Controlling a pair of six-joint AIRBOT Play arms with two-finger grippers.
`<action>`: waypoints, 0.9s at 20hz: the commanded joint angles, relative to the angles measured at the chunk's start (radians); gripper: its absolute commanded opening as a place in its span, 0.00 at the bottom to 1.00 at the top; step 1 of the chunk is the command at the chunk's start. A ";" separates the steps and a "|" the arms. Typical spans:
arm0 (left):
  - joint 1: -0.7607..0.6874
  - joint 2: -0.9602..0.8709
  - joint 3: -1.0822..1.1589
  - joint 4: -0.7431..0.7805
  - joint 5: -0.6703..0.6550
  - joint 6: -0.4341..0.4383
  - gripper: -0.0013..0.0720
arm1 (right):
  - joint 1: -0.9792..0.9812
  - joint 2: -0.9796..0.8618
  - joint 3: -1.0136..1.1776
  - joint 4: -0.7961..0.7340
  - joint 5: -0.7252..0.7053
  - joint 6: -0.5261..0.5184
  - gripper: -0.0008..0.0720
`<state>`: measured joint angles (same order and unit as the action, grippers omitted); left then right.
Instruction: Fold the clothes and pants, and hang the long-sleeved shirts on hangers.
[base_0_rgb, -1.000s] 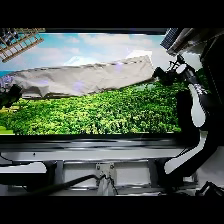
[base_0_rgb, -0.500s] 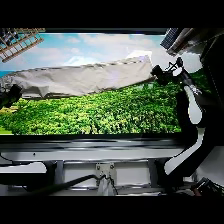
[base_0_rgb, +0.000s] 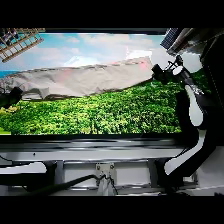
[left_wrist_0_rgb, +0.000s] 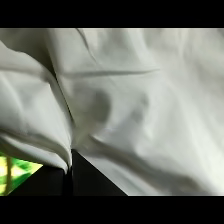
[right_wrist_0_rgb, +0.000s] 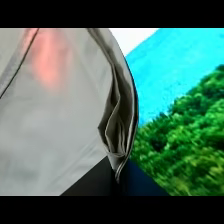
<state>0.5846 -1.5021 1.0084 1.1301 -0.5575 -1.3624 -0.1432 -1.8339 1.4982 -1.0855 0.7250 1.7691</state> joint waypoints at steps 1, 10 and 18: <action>0.018 0.051 0.000 0.309 -0.074 0.047 0.03 | -0.003 0.120 -0.045 -0.217 0.240 -0.002 0.03; 0.080 0.244 -0.196 0.550 -0.169 0.043 0.03 | 0.026 0.731 -0.716 -0.273 0.201 -0.006 0.03; 0.189 0.369 -0.380 0.605 -0.137 0.043 0.03 | 0.026 0.951 -0.955 -0.277 0.203 -0.008 0.03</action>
<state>0.7444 -1.1641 0.6586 1.7077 -0.7063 -1.3201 -0.1188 -0.9379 0.6155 -1.3582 0.9318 1.7615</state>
